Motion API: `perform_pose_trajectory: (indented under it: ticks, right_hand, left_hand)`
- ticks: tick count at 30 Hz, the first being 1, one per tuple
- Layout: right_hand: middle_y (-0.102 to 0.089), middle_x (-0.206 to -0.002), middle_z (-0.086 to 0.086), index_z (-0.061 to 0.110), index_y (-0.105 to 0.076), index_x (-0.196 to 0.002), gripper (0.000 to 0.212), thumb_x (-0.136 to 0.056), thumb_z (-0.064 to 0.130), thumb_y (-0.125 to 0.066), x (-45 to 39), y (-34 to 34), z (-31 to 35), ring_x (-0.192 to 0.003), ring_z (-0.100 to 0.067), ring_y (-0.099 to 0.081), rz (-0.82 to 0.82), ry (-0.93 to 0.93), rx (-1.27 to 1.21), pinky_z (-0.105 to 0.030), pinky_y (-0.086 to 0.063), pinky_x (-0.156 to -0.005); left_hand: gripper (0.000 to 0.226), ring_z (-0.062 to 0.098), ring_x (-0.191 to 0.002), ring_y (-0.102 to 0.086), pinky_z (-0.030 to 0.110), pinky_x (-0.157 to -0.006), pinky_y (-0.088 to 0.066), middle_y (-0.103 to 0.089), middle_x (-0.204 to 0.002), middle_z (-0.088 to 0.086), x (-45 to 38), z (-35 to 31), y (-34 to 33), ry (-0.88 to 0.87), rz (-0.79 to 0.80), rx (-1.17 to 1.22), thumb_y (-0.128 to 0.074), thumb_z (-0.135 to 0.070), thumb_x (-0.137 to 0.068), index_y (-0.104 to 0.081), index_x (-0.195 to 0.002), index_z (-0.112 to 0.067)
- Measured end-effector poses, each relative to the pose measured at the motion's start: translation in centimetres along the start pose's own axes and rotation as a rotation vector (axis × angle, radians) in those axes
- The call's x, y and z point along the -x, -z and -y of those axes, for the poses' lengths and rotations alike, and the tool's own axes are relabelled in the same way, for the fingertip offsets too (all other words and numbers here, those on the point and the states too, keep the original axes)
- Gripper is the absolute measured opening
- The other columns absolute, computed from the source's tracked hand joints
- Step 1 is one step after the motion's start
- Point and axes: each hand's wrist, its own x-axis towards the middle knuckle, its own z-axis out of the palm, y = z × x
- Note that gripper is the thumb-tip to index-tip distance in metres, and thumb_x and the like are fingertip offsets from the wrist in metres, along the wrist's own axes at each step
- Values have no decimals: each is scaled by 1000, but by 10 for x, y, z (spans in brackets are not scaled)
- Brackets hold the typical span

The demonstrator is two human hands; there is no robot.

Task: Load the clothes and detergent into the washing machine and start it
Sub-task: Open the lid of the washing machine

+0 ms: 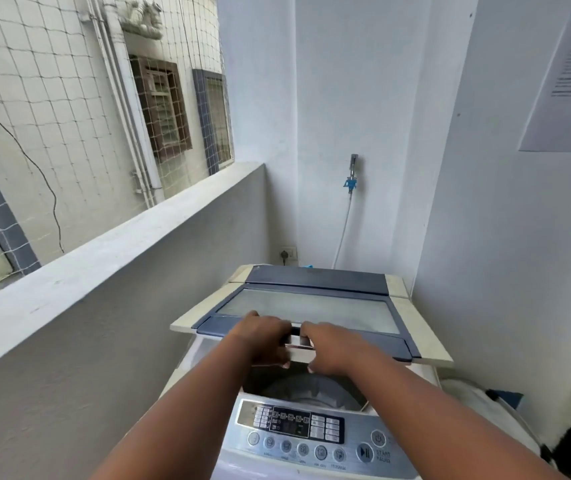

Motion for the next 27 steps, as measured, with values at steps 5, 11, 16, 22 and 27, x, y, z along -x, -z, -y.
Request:
perform_pose_trajectory:
  ticks: [5,11,16,22,27]
  right_hand:
    - [-62,-109,-1,29,-46,-114,45,-75,32,-68,-5,35,0,-92,-23,-57,-155,101,139,-31,-39,-68]
    - [-53,-132,-1,25,-39,-138,69,-78,43,-68,-18,69,-7,-114,-24,-54,-316,149,230,-37,-48,-90]
    - [-47,-141,-4,20,-39,-142,68,-84,41,-66,-31,104,-16,-128,-24,-44,-532,126,334,-33,-33,-107]
    - [-64,-125,-15,11,-62,-123,61,-68,27,-85,-73,109,-22,-117,-38,-58,-741,-93,414,-47,-44,-102]
    - [-22,-159,-12,8,-25,-150,60,-94,4,-45,-104,101,-20,-147,-32,-18,-695,-164,415,-41,-11,-119]
  left_hand:
    - [49,23,-110,-57,37,-93,-37,-60,-119,1,-9,18,35,-88,-124,-129,-63,-54,-80,-54,-118,-23]
    - [79,22,-131,-41,36,-107,-30,-43,-145,-1,-32,44,68,-244,-408,-296,-56,-63,-78,-35,-143,-24]
    - [87,27,-146,-20,46,-118,-20,-21,-158,4,-55,68,84,-218,-653,-305,-43,-64,-80,-19,-152,-21]
    - [76,34,-145,-21,47,-116,-10,-22,-158,10,-87,72,91,-66,-841,-245,-39,-45,-83,-23,-151,-16]
    - [69,35,-145,-19,46,-116,-5,-23,-157,13,-116,70,81,-5,-861,-153,-43,-23,-85,-24,-150,-12]
